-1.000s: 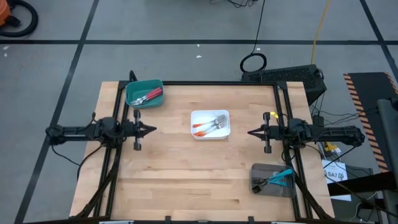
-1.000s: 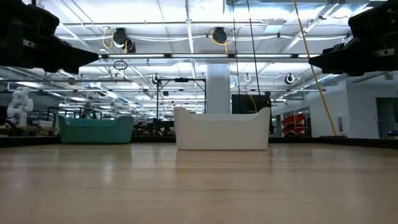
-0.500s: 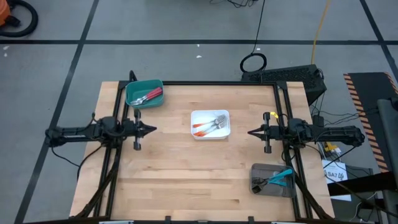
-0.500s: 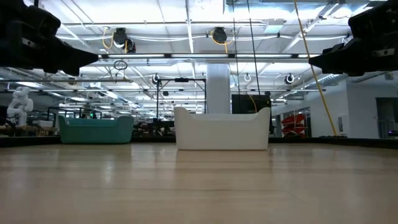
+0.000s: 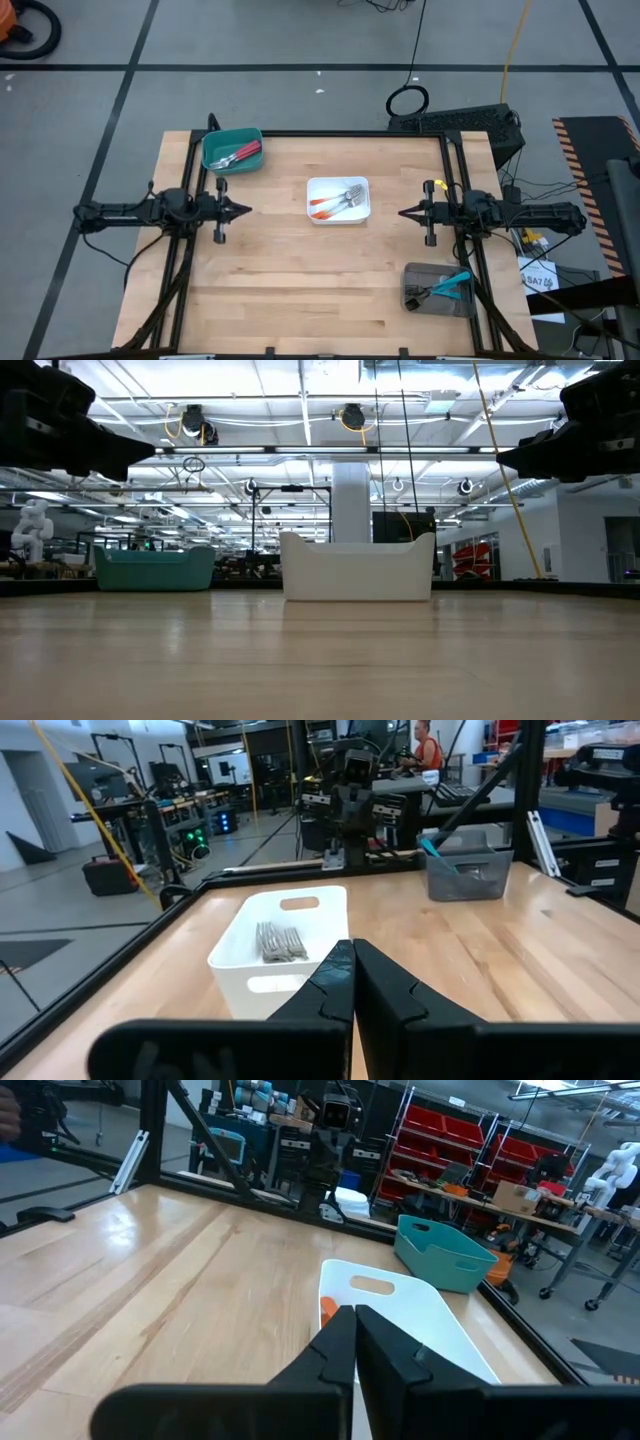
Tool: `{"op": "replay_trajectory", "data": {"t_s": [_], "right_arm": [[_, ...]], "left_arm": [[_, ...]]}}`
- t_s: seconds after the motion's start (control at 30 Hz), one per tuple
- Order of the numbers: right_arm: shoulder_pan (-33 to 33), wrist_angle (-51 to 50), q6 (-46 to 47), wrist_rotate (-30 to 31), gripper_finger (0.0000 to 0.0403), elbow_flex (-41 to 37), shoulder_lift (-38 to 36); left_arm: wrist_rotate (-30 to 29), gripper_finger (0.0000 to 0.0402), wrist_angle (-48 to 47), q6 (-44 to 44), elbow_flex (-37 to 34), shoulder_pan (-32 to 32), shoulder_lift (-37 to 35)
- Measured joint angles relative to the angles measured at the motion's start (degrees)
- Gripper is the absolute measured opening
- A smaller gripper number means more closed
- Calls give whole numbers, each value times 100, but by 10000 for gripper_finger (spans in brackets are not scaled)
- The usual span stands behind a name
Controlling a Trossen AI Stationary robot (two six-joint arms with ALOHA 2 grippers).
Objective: Sort silverware by color (type)
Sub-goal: Return to Home Position
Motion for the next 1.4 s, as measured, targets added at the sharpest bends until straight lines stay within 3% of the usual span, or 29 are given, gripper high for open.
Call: {"op": "replay_trajectory", "data": {"t_s": [0.5,0.73,0.97,1.2,1.4], "right_arm": [[0,2,10,-1,6,0,-1],[0,6,15,0,6,2,-1],[0,8,17,0,6,1,-2],[0,8,17,0,6,1,-2],[0,8,17,0,6,2,-2]], "left_arm": [[-41,6,-179,-29,64,-40,2],[23,6,-196,-613,72,-97,2],[38,6,-197,387,72,-178,2],[28,6,-172,425,72,-178,2],[22,6,-157,-144,72,-178,2]]}}
